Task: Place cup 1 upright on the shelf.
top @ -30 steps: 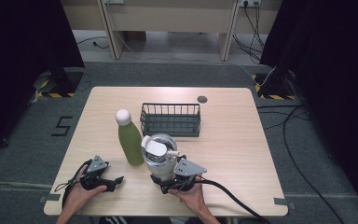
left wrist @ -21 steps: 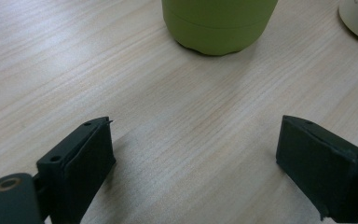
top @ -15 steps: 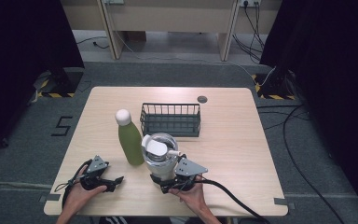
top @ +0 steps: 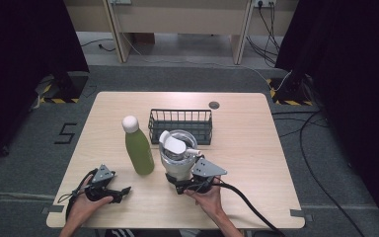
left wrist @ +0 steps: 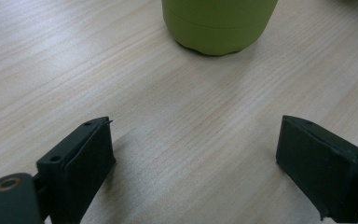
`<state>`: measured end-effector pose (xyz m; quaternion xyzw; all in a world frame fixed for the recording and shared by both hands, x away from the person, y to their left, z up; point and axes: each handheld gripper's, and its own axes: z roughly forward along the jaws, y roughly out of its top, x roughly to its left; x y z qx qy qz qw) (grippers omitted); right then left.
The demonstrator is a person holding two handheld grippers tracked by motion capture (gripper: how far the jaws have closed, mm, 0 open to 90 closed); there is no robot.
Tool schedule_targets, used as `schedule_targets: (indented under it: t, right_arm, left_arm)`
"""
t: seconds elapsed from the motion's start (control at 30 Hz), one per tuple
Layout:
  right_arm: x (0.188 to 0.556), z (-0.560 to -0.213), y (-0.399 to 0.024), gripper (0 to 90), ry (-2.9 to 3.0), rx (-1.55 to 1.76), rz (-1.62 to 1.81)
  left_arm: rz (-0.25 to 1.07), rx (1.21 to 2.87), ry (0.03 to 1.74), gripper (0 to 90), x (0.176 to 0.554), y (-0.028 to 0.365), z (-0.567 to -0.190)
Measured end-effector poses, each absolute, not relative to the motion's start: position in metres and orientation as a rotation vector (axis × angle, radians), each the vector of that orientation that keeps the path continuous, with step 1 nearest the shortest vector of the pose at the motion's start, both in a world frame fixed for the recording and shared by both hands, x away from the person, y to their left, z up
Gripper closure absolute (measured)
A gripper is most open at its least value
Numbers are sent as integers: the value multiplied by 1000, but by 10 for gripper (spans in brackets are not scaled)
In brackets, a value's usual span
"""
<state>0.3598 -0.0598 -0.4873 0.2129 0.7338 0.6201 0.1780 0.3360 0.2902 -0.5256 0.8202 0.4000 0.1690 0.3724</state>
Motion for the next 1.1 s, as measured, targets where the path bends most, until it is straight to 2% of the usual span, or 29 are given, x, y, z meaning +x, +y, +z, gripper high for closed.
schedule_targets:
  t: [1.1]
  right_arm:
    - [389,-444,-74,107,2030,691,1706]
  left_arm:
    - [433,2102,1026,101,336,290,-526]
